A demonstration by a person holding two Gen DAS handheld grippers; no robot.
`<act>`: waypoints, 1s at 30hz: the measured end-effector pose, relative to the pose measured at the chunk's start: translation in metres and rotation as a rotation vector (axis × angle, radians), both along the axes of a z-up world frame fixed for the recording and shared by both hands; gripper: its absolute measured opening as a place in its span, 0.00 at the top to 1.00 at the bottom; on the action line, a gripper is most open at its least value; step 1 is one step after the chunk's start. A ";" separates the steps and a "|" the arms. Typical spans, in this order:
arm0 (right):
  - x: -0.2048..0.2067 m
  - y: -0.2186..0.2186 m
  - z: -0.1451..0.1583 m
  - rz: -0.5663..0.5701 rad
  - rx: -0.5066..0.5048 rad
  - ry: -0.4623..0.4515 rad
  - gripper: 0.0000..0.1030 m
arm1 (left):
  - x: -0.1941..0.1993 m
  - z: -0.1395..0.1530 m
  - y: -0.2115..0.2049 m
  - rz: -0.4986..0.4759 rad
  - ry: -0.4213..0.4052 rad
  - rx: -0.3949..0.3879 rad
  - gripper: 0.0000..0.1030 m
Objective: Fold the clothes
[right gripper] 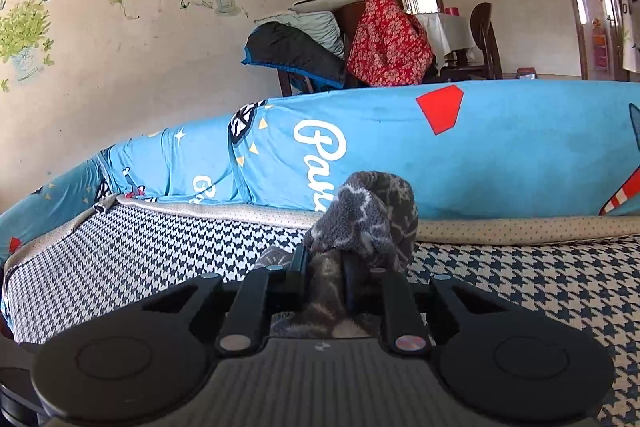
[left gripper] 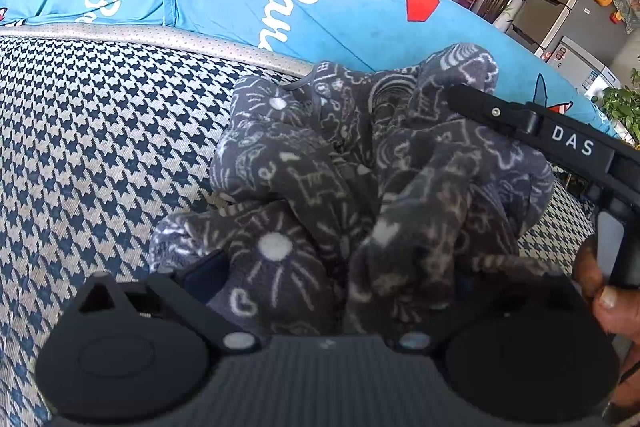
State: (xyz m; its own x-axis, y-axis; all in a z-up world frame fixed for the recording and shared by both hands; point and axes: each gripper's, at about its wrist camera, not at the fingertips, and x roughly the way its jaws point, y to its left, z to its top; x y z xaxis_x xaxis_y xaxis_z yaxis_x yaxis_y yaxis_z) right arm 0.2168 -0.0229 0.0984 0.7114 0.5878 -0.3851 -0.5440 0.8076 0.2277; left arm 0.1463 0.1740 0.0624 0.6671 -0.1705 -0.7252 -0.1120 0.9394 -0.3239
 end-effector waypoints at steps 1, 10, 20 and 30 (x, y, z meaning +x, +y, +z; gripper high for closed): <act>0.000 -0.006 0.005 -0.012 0.017 -0.010 0.85 | 0.000 0.002 -0.003 -0.007 -0.007 -0.001 0.00; 0.001 -0.052 0.037 -0.083 0.122 -0.054 0.96 | 0.009 0.004 -0.028 -0.037 -0.023 0.009 0.00; 0.020 -0.065 0.012 -0.063 0.067 0.093 0.49 | 0.009 -0.005 -0.005 0.022 0.004 -0.028 0.00; -0.006 -0.056 0.000 0.162 -0.054 0.113 0.37 | 0.002 -0.007 0.029 0.165 0.013 0.053 0.00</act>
